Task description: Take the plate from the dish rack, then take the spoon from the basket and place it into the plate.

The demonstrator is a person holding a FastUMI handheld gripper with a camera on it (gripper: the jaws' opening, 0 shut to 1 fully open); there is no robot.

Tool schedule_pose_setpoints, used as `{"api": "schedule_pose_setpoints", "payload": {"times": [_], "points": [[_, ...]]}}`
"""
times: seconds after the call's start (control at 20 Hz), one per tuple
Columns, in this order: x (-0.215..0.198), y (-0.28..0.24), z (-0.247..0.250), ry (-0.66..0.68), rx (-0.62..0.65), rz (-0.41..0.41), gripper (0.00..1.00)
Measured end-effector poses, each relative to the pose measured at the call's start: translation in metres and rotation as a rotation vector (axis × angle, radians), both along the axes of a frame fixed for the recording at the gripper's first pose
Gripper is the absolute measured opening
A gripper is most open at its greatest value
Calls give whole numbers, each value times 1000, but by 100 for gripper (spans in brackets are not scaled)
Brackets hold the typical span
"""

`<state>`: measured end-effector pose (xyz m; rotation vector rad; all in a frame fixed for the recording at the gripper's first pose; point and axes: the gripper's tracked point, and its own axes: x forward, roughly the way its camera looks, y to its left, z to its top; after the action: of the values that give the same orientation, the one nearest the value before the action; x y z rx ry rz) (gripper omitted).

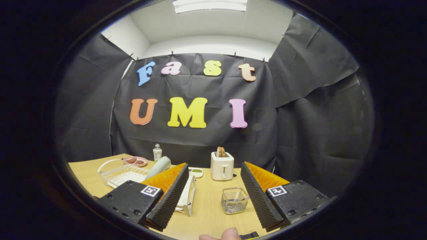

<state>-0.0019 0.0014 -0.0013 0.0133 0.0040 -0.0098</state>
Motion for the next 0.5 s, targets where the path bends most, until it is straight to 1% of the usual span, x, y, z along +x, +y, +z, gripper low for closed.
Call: {"api": "schedule_pose_setpoints", "payload": {"times": [0.2,0.5], "points": [[0,1,1,-4,-12,-4,100],[8,2,10,20,6,17,100]]}}
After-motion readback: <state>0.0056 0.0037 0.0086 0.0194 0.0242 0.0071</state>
